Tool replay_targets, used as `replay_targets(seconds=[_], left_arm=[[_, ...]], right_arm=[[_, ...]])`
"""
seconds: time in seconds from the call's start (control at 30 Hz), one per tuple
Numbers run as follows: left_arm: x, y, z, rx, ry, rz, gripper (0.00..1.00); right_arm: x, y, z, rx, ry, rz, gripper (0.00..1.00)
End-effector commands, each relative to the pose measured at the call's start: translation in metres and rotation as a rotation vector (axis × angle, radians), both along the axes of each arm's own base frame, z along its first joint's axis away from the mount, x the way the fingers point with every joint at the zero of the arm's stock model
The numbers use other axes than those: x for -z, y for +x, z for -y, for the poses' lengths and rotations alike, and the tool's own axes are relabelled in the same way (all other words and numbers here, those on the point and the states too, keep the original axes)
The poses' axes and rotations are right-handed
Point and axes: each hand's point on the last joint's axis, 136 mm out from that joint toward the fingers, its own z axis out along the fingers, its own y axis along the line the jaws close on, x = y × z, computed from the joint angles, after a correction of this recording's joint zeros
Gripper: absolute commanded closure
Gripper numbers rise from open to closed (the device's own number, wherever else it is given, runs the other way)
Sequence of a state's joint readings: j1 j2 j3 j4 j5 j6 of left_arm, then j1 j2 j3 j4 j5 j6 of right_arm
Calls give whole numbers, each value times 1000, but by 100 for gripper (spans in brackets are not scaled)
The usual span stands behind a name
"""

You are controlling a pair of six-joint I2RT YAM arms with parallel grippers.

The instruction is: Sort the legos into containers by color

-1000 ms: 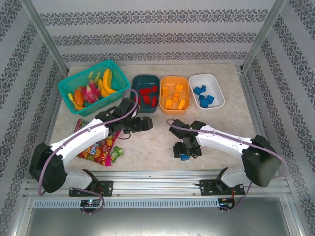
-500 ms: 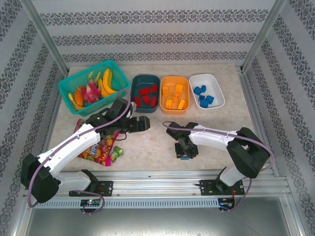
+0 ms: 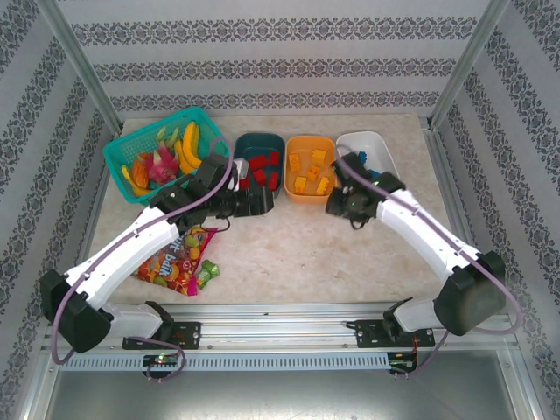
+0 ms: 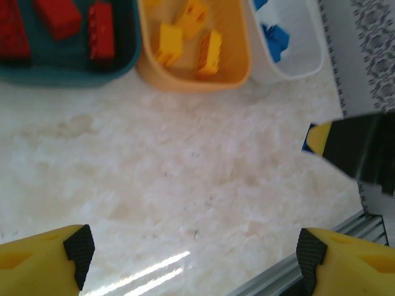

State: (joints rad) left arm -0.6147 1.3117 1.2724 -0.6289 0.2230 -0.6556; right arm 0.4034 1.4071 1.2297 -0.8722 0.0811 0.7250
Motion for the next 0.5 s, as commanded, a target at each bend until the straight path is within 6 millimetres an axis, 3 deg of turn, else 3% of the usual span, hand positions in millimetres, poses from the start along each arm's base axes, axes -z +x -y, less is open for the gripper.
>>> replay_targets(seconds=[0.0, 0.1, 0.27, 0.47], left_arm=[[-27, 20, 2, -12, 8, 90, 12], [-51, 35, 6, -47, -35, 150, 12], [-86, 46, 0, -100, -50, 240, 12], [-112, 47, -13, -146, -53, 313, 10]], right_arm=[[-6, 42, 30, 95, -3, 43, 71], [-9, 85, 58, 232, 27, 102, 71], [9, 143, 101, 428, 44, 122, 71], [41, 195, 135, 551, 41, 86, 71]])
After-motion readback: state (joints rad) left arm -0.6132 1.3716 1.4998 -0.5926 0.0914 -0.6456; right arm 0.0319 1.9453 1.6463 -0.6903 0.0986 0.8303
